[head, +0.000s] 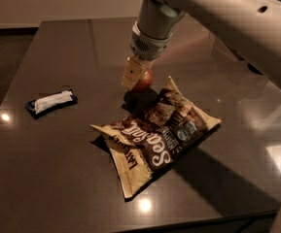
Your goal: Move apple near brown chip bag
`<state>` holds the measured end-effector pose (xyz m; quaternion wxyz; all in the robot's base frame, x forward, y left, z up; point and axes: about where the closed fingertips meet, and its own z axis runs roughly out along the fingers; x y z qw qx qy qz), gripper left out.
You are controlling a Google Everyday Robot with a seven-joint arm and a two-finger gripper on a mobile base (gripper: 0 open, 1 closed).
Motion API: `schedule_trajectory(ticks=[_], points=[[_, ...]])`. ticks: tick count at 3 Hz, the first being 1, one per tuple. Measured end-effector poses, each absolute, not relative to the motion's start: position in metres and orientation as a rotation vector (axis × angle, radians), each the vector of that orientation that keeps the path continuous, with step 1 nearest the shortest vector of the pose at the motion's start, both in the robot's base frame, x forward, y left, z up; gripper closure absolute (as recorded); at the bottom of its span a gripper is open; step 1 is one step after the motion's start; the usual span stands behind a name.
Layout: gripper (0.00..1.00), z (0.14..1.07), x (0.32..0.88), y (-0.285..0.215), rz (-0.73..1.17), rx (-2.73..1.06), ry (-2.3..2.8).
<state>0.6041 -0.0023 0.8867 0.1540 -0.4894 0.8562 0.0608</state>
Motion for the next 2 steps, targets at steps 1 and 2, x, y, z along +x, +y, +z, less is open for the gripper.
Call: schedule_trajectory(ticks=[1, 2], points=[[0.84, 0.8777, 0.5935, -0.0066, 0.138, -1.407, 2.469], [0.6, 0.8712, 0.5859, -0.007, 0.091, -1.42, 2.472]])
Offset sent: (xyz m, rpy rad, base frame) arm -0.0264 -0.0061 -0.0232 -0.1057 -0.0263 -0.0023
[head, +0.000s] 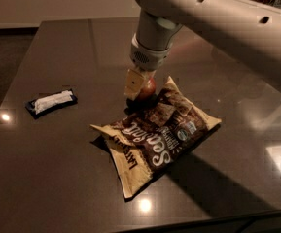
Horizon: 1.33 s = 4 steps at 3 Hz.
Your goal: Move apple near brown chip bag
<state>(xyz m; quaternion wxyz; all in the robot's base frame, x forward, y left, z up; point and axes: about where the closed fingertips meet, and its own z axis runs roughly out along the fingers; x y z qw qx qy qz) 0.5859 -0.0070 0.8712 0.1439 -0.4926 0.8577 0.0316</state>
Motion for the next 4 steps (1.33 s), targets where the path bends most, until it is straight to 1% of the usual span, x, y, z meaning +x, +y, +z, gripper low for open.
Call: schedule_trajectory(ticks=[2, 3, 4], points=[[0.13, 0.8614, 0.5824, -0.0115, 0.05, -1.422, 2.49], [0.0, 0.8581, 0.5843, -0.018, 0.066, -1.405, 2.51], [0.0, 0.858, 0.5843, -0.018, 0.066, -1.405, 2.51]])
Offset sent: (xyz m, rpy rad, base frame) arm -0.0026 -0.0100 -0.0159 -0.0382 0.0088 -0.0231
